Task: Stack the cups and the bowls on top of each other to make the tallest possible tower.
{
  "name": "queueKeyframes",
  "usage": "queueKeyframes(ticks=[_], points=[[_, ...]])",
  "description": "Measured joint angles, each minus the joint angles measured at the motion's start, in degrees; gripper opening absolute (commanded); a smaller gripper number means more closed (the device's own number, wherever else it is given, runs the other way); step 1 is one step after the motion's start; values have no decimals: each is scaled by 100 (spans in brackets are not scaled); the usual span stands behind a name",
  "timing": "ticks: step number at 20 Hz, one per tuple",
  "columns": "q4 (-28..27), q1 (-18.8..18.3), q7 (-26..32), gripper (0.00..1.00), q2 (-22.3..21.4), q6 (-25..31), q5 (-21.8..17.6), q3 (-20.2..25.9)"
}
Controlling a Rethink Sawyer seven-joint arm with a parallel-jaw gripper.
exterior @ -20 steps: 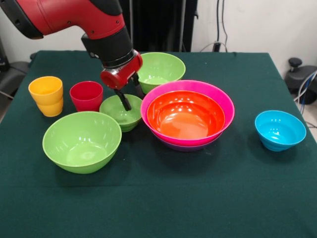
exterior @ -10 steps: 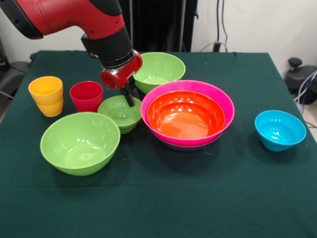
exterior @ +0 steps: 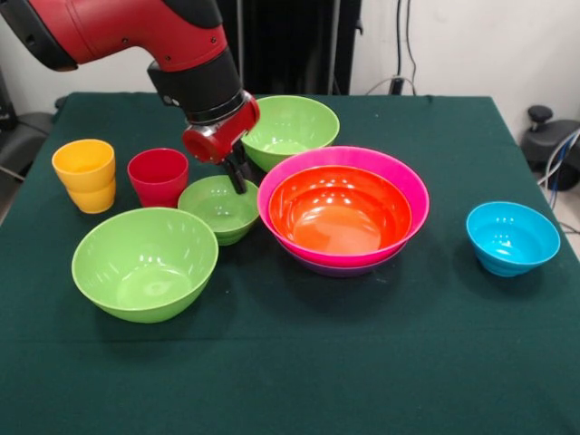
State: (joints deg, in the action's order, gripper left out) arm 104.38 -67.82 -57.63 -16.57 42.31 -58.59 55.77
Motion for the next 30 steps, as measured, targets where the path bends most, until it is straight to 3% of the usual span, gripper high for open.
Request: queueKeyframes(ticks=[11, 15, 23, 30], points=[[11, 1, 0, 0, -75, 0, 39, 0], [131, -28, 0, 0, -362, 0, 212, 50], [750, -368, 0, 0, -1618, 200, 1309, 503], [1081, -618, 0, 0, -2409, 428, 1909, 840]])
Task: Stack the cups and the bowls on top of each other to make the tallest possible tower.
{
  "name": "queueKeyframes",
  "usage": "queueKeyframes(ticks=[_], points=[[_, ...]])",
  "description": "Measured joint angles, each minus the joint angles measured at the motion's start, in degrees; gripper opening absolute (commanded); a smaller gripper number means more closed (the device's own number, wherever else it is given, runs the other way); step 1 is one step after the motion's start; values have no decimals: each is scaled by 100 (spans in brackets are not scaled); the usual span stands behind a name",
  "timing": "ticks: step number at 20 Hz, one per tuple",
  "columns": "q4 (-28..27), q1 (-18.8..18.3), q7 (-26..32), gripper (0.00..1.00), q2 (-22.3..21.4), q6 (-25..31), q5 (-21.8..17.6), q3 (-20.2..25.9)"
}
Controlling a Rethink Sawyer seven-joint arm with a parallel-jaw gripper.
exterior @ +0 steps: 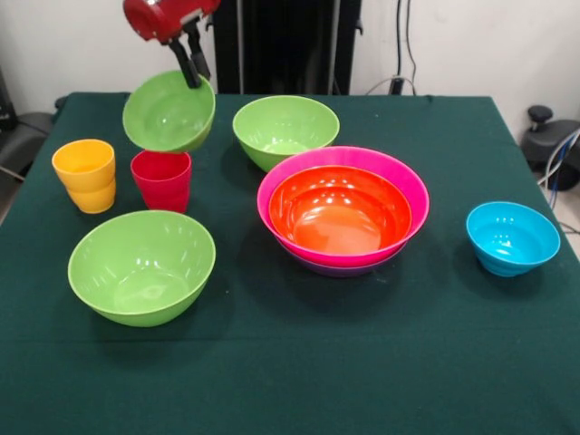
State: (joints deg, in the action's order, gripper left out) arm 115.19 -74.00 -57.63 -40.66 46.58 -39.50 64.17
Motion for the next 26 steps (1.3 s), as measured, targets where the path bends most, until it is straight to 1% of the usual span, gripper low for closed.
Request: queueKeyframes(ticks=[3, 7, 12, 19, 20, 26], points=[[89, -36, 0, 0, -182, 13, 96, 62], [217, 19, 0, 0, -337, 13, 107, 69], [337, 127, 0, 0, -354, 13, 106, 68], [462, 557, 0, 0, -355, 12, 107, 55], [469, 691, 0, 0, -355, 12, 107, 43], [477, 1147, 0, 0, -364, 7, 109, -17]])
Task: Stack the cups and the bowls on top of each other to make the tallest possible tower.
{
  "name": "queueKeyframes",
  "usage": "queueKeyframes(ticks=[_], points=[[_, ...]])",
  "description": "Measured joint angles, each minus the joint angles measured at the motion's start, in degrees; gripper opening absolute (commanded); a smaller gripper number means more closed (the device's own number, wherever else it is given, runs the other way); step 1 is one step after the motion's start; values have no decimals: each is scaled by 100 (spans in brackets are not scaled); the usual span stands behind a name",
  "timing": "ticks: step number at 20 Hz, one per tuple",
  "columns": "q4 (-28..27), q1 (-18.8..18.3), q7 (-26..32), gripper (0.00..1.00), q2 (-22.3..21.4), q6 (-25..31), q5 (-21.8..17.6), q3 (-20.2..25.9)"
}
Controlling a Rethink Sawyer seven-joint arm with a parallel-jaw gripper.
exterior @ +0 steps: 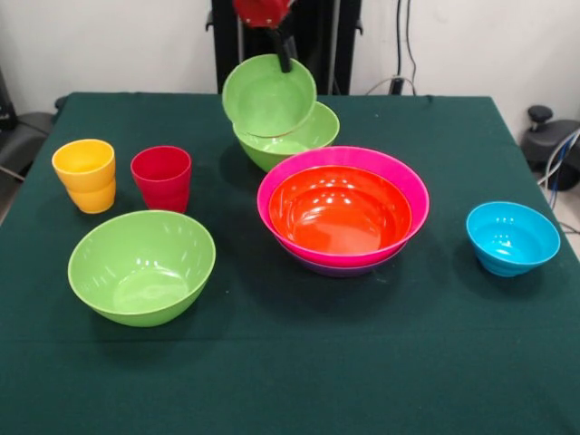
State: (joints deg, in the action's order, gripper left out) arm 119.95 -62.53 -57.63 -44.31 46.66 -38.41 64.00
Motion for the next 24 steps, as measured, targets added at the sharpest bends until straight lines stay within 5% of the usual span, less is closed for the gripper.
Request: queueKeyframes(ticks=[24], points=[[7, 953, -9, 0, 13, -658, -8, -818]])
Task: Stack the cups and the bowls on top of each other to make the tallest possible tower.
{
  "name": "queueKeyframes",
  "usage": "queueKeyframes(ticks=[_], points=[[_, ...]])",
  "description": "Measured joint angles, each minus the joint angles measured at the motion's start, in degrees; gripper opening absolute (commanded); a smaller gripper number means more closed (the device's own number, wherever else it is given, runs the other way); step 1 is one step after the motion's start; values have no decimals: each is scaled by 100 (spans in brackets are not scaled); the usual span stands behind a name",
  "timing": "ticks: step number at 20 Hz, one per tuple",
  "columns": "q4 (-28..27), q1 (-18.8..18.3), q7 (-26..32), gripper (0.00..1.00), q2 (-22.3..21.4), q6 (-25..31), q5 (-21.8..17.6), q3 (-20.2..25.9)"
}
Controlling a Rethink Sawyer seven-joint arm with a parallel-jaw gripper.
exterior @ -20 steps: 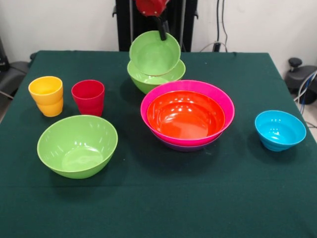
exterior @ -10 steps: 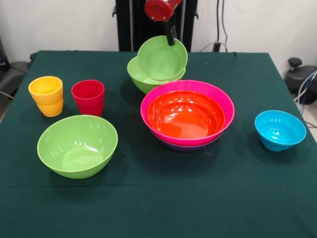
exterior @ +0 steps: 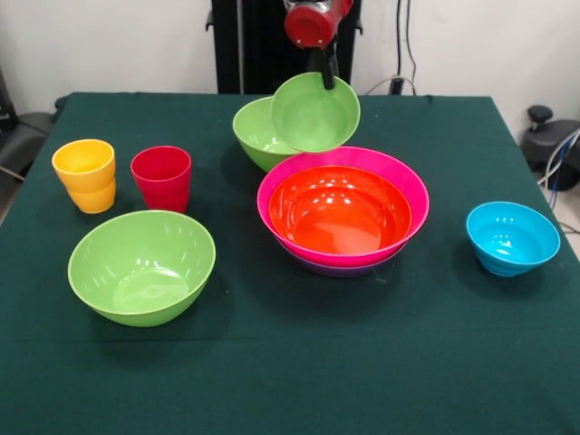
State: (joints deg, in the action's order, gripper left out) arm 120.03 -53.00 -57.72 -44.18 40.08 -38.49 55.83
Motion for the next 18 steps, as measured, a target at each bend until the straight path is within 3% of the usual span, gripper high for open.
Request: queueKeyframes(ticks=[7, 18], points=[[1, 276, 0, 0, -25, -1, 26, -183], [0, 312, 0, 0, -74, -1, 177, -318]])
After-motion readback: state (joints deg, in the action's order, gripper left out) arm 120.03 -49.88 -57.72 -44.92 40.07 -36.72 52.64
